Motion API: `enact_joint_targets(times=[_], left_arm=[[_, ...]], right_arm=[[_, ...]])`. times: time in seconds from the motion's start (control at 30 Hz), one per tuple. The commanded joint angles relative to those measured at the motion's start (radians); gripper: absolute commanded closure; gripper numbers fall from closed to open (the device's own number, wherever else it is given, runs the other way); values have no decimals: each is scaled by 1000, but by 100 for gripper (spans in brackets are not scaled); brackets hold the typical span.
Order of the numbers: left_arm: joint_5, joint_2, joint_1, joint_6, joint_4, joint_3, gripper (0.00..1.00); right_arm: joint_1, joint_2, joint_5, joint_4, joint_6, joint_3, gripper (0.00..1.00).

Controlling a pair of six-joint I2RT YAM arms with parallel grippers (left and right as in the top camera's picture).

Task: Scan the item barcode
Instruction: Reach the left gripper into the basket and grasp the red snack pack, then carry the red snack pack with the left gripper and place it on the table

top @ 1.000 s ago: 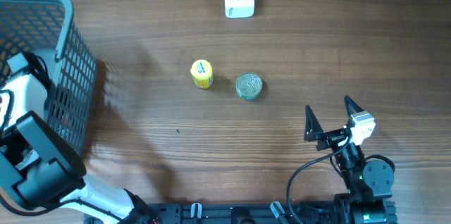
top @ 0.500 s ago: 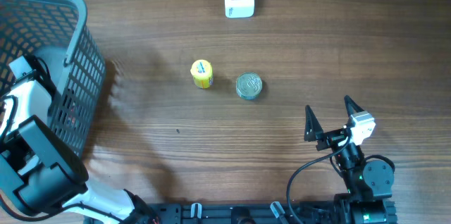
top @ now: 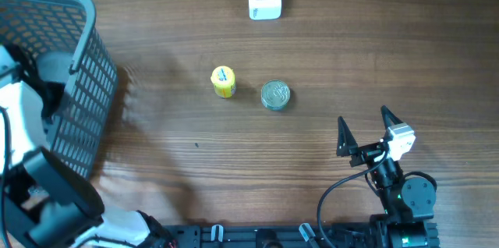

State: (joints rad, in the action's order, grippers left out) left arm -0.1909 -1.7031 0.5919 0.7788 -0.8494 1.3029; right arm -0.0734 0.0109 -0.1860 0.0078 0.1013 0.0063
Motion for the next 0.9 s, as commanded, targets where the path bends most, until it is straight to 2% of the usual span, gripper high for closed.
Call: enact_joint_targets(times=[0.0, 0.1, 0.2, 0.33, 0.47, 0.53, 0.57, 0.63, 0.7, 0.87], left_arm=[[4, 118, 0, -39, -28, 119, 31], [11, 193, 0, -42, -54, 192, 30], [93, 287, 0, -42, -49, 237, 30], [336, 415, -1, -41, 13, 247, 30], [716, 493, -21, -26, 93, 247, 30], [858, 504, -69, 3, 136, 247, 28], [883, 504, -115, 15, 144, 247, 27], [856, 492, -206, 0, 142, 246, 27], [776, 462, -336, -71, 139, 246, 28], [406, 324, -726, -263, 66, 244, 32]], right_arm=[[-6, -6, 6, 5, 10, -1, 0], [-6, -6, 6, 5, 10, -1, 0], [-6, -6, 6, 5, 10, -1, 0], [-6, -6, 6, 5, 10, -1, 0], [-6, -6, 6, 5, 10, -1, 0], [-6, -6, 6, 5, 10, -1, 0], [-6, -6, 6, 5, 10, -1, 0], [-6, -6, 6, 5, 10, -1, 0], [-6, -6, 6, 5, 10, -1, 0], [-6, -6, 6, 5, 10, -1, 0]])
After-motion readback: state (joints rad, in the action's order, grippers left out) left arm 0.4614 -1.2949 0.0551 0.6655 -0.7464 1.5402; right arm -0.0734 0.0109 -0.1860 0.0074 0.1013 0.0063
